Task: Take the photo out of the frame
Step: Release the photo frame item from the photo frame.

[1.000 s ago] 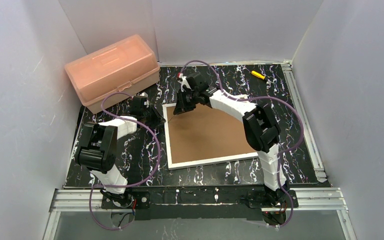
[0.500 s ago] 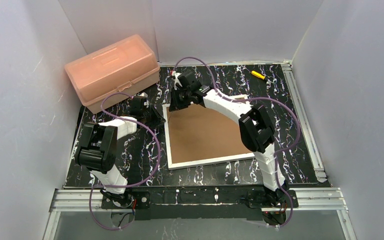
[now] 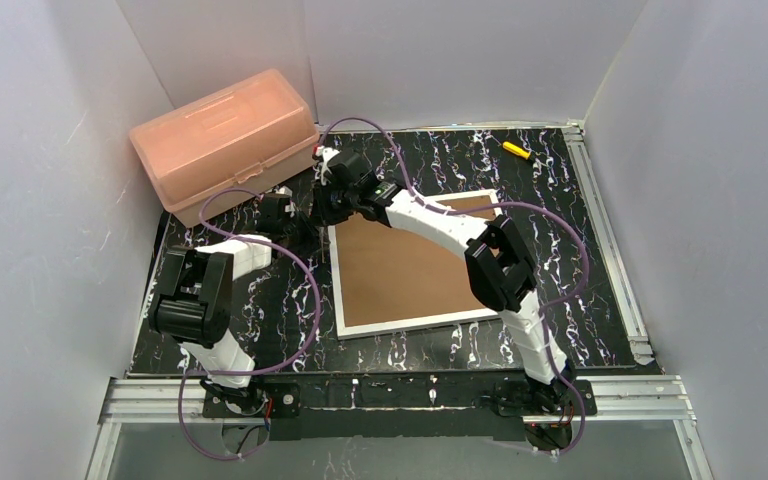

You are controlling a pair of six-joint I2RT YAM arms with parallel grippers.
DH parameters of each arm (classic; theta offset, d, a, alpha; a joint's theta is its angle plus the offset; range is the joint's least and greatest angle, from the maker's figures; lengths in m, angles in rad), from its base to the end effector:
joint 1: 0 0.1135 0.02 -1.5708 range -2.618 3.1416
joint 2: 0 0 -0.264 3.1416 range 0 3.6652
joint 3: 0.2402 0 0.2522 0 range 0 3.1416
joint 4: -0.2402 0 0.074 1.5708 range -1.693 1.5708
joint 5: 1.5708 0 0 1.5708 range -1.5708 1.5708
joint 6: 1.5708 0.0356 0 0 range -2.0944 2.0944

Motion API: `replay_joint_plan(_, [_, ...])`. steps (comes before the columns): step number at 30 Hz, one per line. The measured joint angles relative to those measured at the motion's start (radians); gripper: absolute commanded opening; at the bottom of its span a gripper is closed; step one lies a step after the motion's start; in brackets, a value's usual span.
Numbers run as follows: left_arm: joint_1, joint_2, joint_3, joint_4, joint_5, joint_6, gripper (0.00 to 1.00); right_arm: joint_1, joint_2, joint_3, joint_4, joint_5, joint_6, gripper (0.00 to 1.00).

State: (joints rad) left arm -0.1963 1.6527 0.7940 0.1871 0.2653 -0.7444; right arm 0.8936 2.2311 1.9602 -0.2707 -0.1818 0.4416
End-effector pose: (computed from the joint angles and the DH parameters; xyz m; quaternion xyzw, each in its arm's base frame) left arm 0.3237 -0.0739 0.1630 -0.1863 0.8750 -0.3014 0.3300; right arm 0.3255 0.4151 0.2581 -0.2378 0.8348 0.3655 0.3360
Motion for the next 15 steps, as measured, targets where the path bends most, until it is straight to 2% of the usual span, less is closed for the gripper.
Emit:
replay_joint_plan(6, [-0.004,-0.013,-0.003,-0.031,0.021,0.005,0.13,0.01,-0.077,-0.129,0.076,0.037,0.0,0.01])
replay_joint_plan(15, [-0.028,-0.048,-0.029,-0.1,0.05,0.039,0.49,-0.014,-0.31,-0.428,0.224,-0.055,0.017,0.01])
